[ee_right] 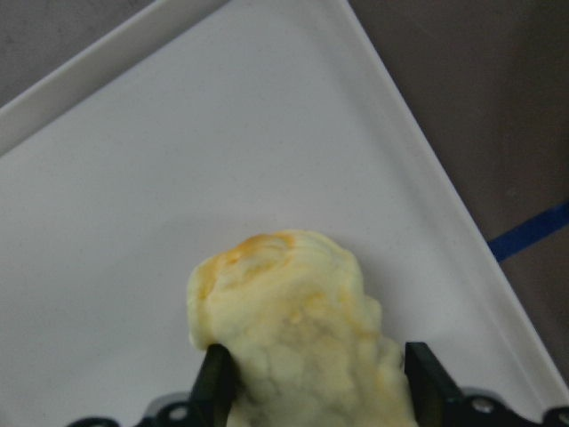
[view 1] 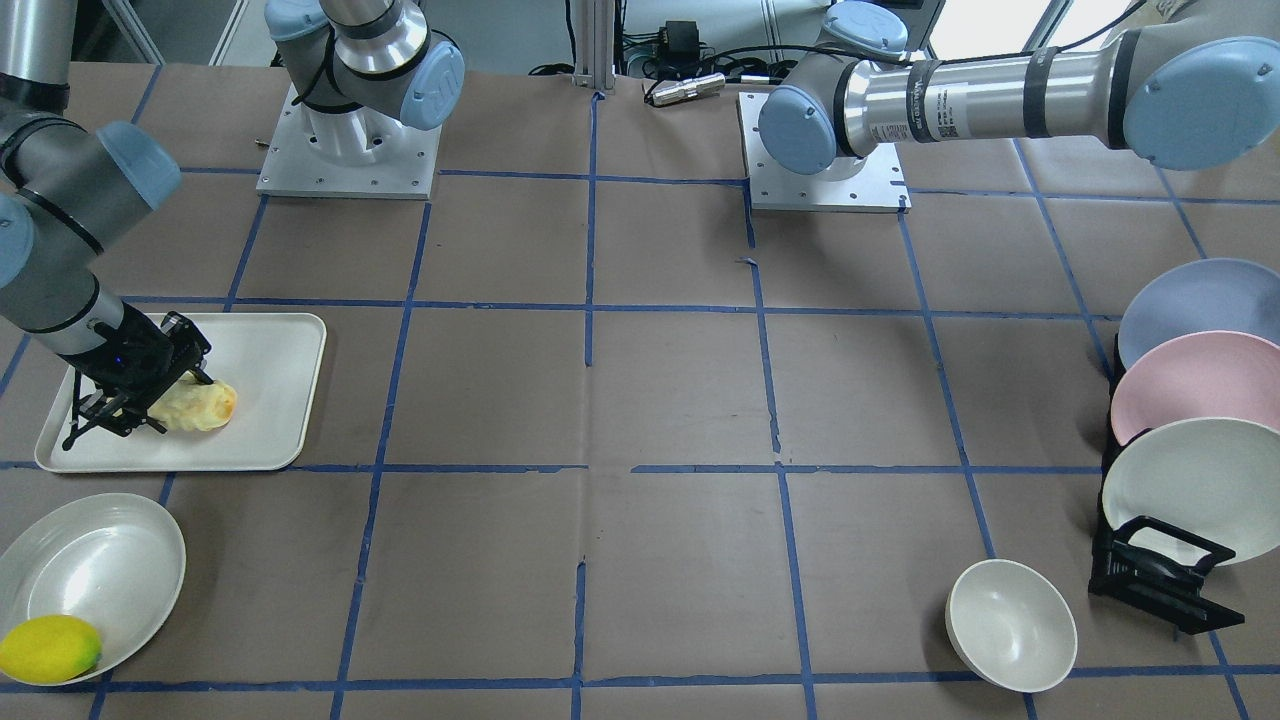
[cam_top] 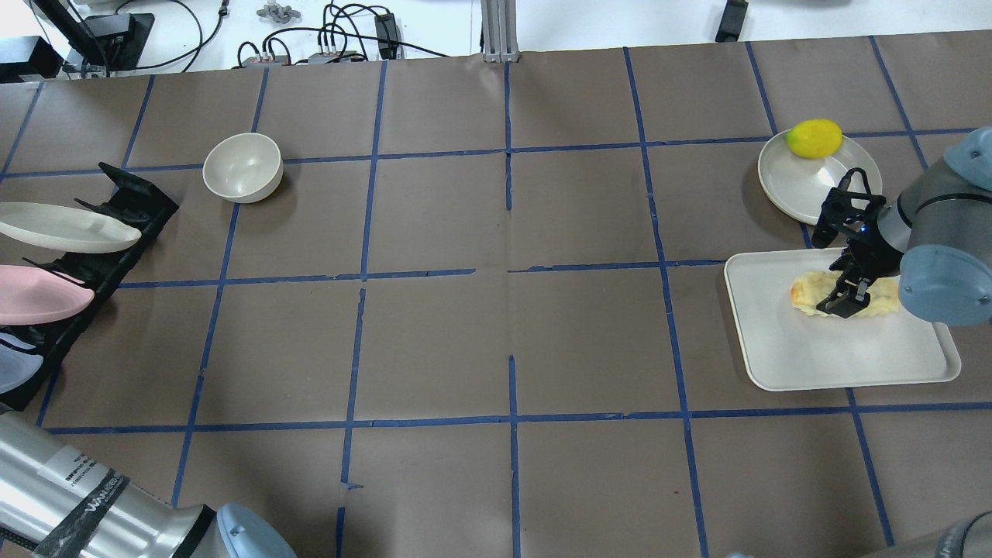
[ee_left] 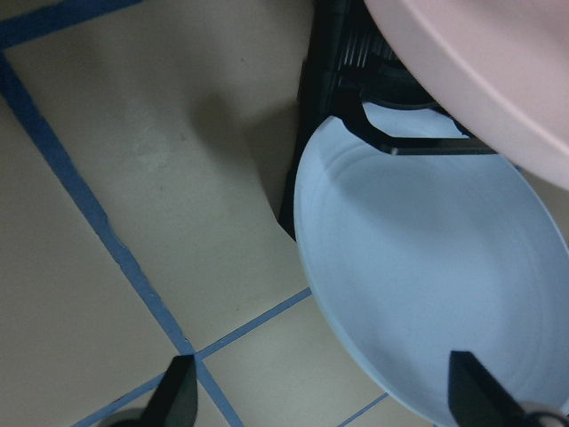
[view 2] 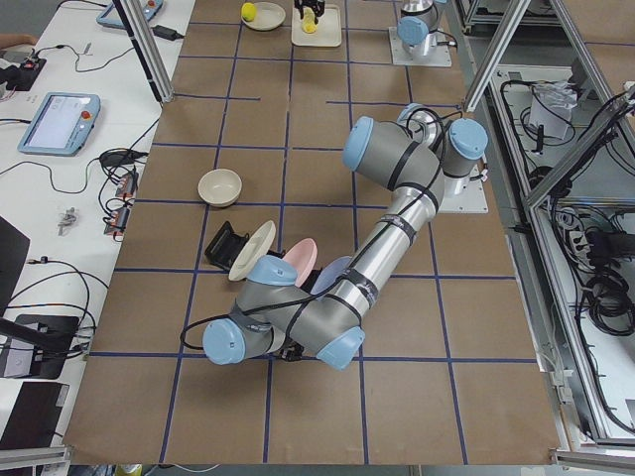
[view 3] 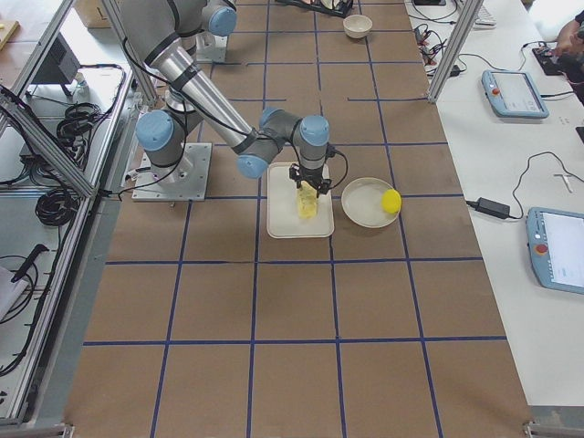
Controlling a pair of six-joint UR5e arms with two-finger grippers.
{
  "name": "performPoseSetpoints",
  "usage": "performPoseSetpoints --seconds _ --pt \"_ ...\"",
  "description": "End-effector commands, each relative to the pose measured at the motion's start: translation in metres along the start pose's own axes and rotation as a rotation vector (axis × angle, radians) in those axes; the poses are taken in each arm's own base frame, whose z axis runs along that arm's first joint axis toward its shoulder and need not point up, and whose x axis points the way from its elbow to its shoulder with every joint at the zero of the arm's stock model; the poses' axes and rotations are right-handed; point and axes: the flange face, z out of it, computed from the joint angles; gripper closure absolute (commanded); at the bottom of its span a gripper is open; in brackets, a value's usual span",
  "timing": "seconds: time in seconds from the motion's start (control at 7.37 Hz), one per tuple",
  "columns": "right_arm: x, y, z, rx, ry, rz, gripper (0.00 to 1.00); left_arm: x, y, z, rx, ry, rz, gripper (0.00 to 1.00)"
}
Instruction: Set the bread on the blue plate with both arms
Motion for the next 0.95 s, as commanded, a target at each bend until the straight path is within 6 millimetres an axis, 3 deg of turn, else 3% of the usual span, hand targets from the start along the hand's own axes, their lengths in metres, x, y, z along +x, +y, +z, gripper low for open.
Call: performPoseSetpoints --seconds 0.0,0.41,0.81 --pt "0.001 0.0 -0.003 -0.008 0.008 0.036 0.88 -0.006 -0.025 0.02 -0.041 0.037 -0.048 0.02" --pt "0.008 -0.003 -0.019 -0.027 0.038 0.063 0.92 -0.013 -0.044 0.036 -0.062 0.059 -0.032 0.06" --pt "0.029 -0.029 -0.101 -0.026 0.039 0.101 0.92 -0.015 -0.044 0.042 -0.09 0.074 -0.026 0.21"
